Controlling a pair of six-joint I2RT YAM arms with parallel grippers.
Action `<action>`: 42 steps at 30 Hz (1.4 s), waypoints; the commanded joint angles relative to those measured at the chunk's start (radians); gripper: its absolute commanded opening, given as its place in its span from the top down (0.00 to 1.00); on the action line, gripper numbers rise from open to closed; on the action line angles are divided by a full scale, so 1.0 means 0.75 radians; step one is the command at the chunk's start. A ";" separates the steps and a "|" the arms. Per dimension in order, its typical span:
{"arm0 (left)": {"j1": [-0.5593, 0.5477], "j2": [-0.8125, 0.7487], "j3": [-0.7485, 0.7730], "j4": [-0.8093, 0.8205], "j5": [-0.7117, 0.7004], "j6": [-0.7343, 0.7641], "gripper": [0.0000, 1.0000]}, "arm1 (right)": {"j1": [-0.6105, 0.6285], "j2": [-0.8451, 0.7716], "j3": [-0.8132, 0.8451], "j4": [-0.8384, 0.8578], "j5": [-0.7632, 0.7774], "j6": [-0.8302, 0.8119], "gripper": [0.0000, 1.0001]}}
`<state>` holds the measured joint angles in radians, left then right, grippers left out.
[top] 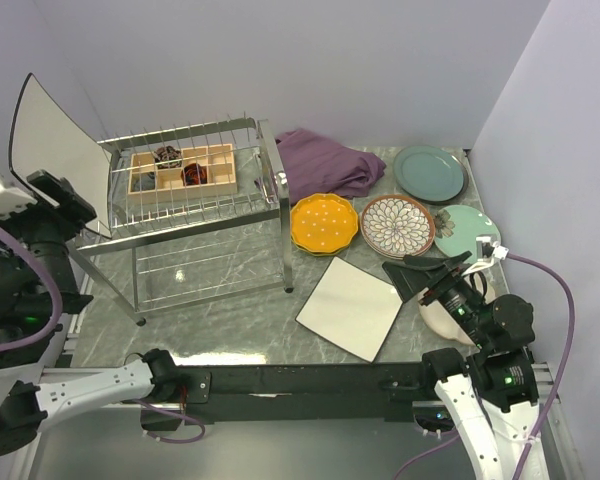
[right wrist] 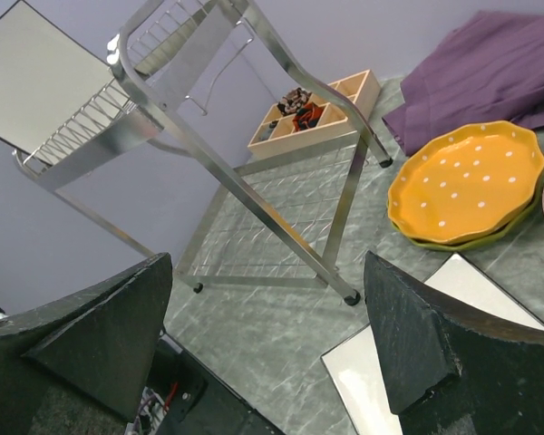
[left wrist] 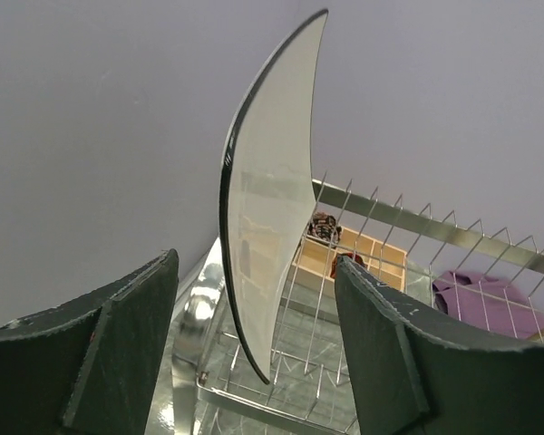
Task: Unload the plates from the dish rack
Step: Unload the plate from the dish rack.
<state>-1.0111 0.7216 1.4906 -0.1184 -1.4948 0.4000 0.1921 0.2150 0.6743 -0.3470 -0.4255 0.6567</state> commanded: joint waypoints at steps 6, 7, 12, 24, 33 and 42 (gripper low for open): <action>-0.010 -0.040 -0.083 -0.092 -0.071 -0.159 0.32 | 0.004 -0.021 -0.030 0.074 -0.009 -0.015 0.08; -0.010 -0.044 -0.091 -0.090 -0.065 -0.141 0.33 | 0.004 -0.025 -0.032 0.072 -0.009 -0.017 0.08; -0.008 -0.007 -0.143 0.045 -0.120 0.041 0.24 | 0.004 -0.041 -0.034 0.060 0.019 -0.031 0.08; 0.102 0.161 0.138 0.241 -0.061 0.329 0.11 | 0.004 -0.058 -0.015 0.033 0.025 -0.041 0.07; 0.413 0.384 0.281 0.668 0.056 0.827 0.00 | 0.006 -0.070 -0.011 0.009 0.058 -0.064 0.07; 0.413 0.275 0.199 0.199 0.007 0.361 0.04 | 0.006 -0.084 -0.026 0.019 0.060 -0.070 0.07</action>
<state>-0.7052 0.9874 1.6840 0.0669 -1.4635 0.7273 0.1921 0.1677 0.6495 -0.3538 -0.3840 0.6220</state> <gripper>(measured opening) 0.969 0.928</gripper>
